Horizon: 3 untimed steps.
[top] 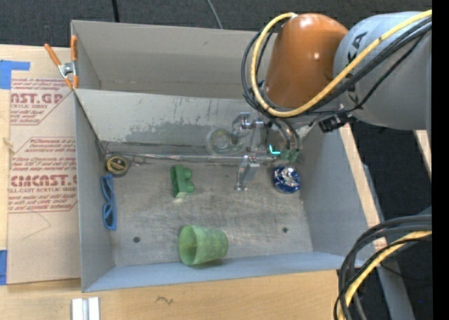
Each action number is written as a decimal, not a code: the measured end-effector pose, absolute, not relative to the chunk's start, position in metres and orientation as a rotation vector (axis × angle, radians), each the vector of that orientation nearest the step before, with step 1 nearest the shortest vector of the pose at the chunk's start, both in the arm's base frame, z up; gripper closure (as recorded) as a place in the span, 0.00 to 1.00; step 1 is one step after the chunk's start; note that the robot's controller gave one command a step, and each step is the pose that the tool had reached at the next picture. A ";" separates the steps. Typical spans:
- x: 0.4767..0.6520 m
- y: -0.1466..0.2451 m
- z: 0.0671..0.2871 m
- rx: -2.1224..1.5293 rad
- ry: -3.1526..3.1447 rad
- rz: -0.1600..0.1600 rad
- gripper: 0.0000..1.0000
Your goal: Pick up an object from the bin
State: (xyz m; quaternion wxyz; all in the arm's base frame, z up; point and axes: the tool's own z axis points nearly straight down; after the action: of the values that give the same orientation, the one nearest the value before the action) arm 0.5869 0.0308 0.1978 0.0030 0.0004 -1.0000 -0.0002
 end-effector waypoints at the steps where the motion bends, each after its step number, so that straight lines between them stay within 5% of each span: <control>1: 0.564 0.088 0.095 -0.225 -3.129 -0.003 0.00; 2: 0.587 0.115 0.072 -0.368 -3.125 -0.001 0.00; 3: 0.552 0.135 0.123 0.086 -3.144 -0.002 0.00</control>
Offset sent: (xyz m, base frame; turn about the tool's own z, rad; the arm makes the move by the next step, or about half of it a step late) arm -0.0209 0.0540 -0.0990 0.1474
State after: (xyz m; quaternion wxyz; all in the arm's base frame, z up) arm 0.5520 0.1346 0.1233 -0.0017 0.0274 -0.9996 -0.0006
